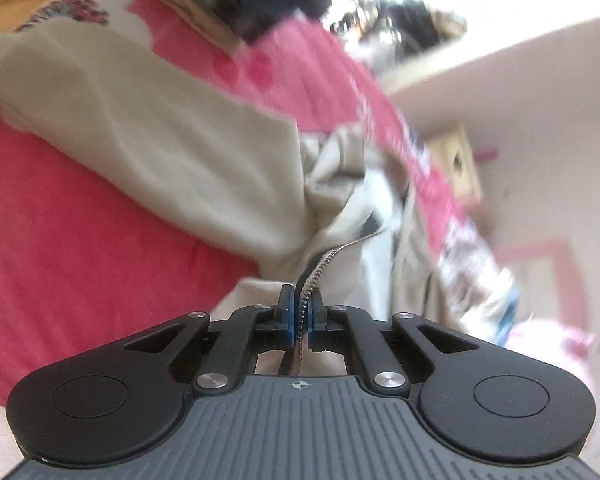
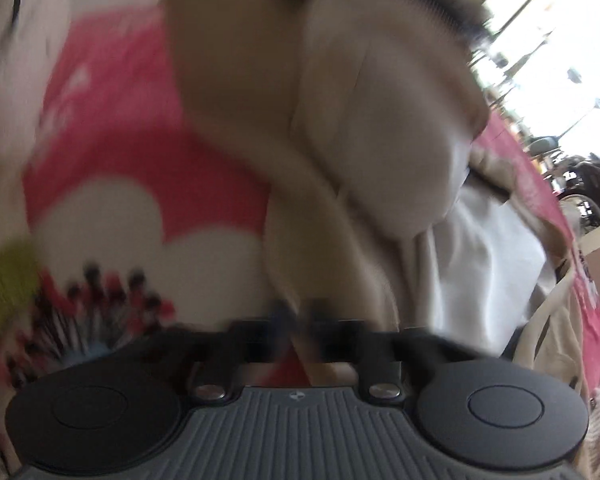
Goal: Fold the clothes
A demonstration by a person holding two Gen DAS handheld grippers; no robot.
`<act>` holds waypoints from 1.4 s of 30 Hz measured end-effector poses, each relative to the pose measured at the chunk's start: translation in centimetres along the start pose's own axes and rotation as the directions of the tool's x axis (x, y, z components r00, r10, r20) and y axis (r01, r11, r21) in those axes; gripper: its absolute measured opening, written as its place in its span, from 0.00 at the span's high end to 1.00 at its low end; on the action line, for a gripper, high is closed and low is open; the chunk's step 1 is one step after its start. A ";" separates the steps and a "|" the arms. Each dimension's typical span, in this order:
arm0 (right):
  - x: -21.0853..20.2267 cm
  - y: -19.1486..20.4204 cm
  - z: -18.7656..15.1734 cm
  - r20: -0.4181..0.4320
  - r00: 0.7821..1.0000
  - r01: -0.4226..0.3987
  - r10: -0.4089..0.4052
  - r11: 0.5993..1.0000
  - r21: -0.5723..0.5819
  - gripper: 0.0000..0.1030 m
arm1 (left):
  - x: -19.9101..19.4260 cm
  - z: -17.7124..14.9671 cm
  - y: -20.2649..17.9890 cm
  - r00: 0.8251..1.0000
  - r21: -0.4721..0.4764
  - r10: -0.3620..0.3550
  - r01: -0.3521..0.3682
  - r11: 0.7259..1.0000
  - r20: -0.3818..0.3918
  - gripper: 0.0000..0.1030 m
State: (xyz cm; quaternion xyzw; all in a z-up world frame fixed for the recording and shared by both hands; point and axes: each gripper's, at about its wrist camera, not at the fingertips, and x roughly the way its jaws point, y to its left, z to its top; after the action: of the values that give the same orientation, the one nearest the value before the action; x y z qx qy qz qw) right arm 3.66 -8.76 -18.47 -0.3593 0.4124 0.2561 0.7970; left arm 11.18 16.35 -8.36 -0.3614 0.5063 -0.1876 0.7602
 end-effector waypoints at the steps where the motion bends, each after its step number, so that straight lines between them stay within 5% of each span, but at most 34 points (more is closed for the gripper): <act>1: -1.3 -0.2 -0.3 0.006 1.000 -0.017 0.017 1.000 -0.017 0.98 | -0.5 0.3 0.1 1.000 -0.022 -0.018 0.018 1.000 0.013 0.97; 5: -6.9 -1.0 -1.7 0.019 0.996 -0.083 0.086 0.992 -0.091 0.98 | -2.0 0.5 0.7 0.994 -0.080 -0.109 0.107 0.991 -0.014 0.97; 8: -10.7 -1.5 -2.9 -0.054 0.990 -0.135 0.128 0.976 -0.171 0.98 | -2.1 -0.6 1.1 0.987 -0.094 -0.134 0.125 0.988 -0.089 0.97; 14: -10.9 0.1 -4.8 -0.223 0.950 -0.270 0.218 0.934 -0.235 0.97 | -0.9 -4.3 3.7 0.986 -0.051 0.030 -0.039 0.998 -0.163 0.97; 18: -6.4 1.7 -6.3 -0.263 0.916 -0.343 0.302 0.930 -0.130 0.97 | -0.1 -5.4 5.6 0.983 -0.062 0.105 -0.115 0.991 -0.152 0.97; 20: -4.9 2.1 -6.9 -0.277 0.918 -0.320 0.285 0.943 -0.089 0.94 | 0.0 -5.5 5.4 0.983 -0.047 0.117 -0.125 0.991 -0.142 0.97; 23: -6.7 -0.1 -7.2 -0.201 0.927 -0.311 0.316 0.949 0.054 0.88 | -0.6 -5.5 4.5 0.986 -0.009 0.102 -0.104 0.995 -0.134 0.97; 26: -10.8 -4.6 -8.9 -0.008 0.939 -0.327 0.343 0.902 0.283 0.63 | -0.2 -5.4 3.9 0.986 0.027 0.109 -0.106 0.994 -0.125 0.96; 28: -12.7 -8.0 -11.6 0.094 0.958 -0.284 0.271 0.852 0.439 0.49 | 0.1 -5.6 3.8 0.988 0.036 0.095 -0.091 0.995 -0.123 0.96; 31: -13.9 -13.1 -16.5 0.136 0.986 -0.160 0.091 0.710 0.686 0.40 | 0.9 -5.9 2.9 0.990 0.041 0.086 -0.082 0.996 -0.111 0.96; 32: -13.5 -14.8 -18.6 0.103 0.994 -0.098 0.027 0.607 0.788 0.38 | 1.2 -6.0 2.6 0.991 0.043 0.083 -0.079 0.996 -0.108 0.96; 33: -13.1 -16.4 -21.1 0.070 0.997 -0.055 -0.015 0.463 0.885 0.38 | 1.4 -6.1 2.2 0.991 0.044 0.082 -0.078 0.996 -0.104 0.96; 35: -12.3 -19.2 -26.5 0.007 0.998 0.001 -0.066 0.118 0.993 0.38 | 1.8 -6.2 1.7 0.992 0.047 0.083 -0.079 0.996 -0.099 0.96; 42: -7.6 -21.4 -36.7 0.139 0.984 -0.173 -0.114 -0.386 0.906 0.41 | 3.4 -6.8 0.8 0.992 0.067 0.098 -0.093 0.993 -0.083 0.96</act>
State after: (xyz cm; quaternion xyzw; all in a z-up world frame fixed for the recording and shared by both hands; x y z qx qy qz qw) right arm -2.67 -51.43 -19.10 0.4996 0.3798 -0.1503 0.7639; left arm 6.37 12.20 -12.61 -0.3040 0.5491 -0.1823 0.7569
